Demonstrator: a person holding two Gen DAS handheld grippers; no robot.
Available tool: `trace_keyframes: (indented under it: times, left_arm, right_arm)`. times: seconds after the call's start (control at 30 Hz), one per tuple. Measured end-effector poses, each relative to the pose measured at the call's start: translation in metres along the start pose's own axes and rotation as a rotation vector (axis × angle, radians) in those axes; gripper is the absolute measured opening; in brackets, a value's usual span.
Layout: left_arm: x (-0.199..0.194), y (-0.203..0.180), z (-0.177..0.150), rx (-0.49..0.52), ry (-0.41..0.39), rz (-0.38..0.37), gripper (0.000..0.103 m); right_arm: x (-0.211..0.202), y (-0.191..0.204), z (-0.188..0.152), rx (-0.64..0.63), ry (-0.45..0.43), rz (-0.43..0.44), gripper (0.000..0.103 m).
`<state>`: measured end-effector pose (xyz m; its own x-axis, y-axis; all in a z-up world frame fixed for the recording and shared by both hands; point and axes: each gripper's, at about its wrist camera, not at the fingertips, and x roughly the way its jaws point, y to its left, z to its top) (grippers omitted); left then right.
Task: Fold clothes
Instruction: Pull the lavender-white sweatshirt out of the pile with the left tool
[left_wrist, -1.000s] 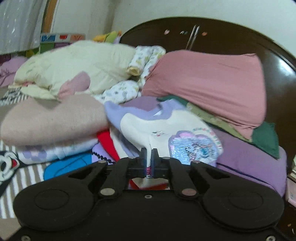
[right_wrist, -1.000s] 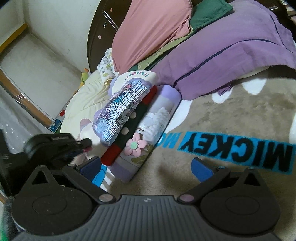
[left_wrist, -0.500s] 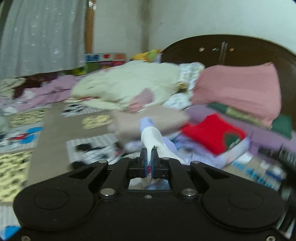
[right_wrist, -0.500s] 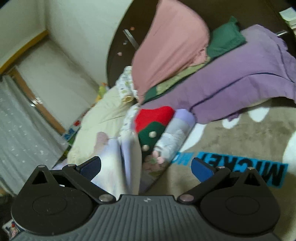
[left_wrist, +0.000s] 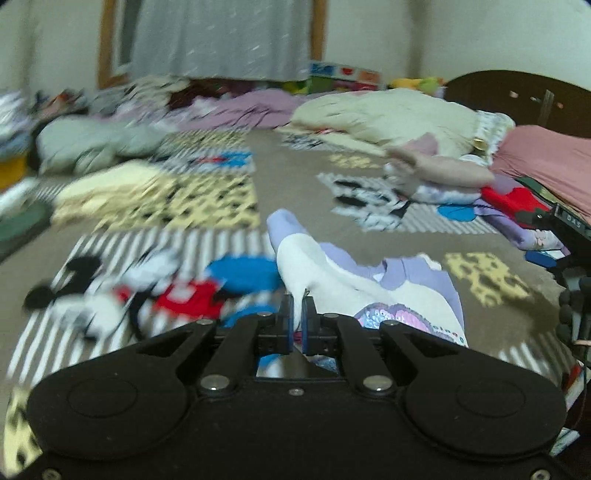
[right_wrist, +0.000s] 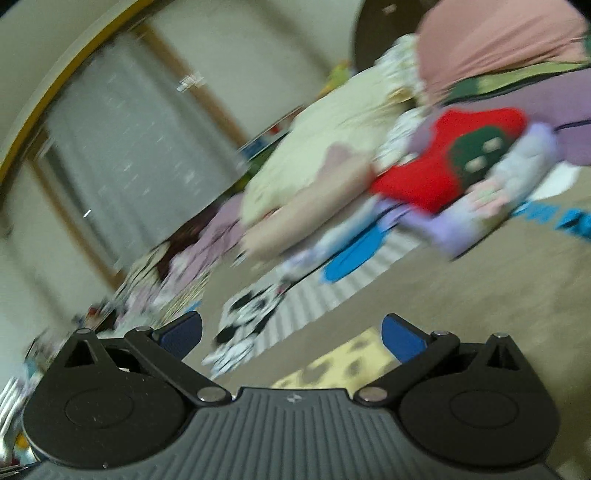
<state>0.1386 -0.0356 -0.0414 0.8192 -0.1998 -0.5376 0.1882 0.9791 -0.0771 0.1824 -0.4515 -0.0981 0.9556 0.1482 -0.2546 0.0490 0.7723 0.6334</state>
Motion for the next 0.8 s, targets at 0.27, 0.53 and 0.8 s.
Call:
trace_keyframes:
  times: [0.27,0.53,0.8]
  left_arm:
    - [-0.009,0.025,-0.037,-0.057,0.130,-0.008,0.003]
    - [-0.012,0.051,-0.022,-0.166,0.065,-0.027,0.057]
    - [0.028,0.075,-0.010,-0.244,0.093,-0.093,0.057]
  right_arm:
    - [0.010,0.072,-0.051,-0.113,0.236,0.227,0.103]
    - [0.010,0.143,-0.098,-0.308,0.390,0.364,0.089]
    - [0.022,0.167,-0.115,-0.399,0.435,0.384,0.081]
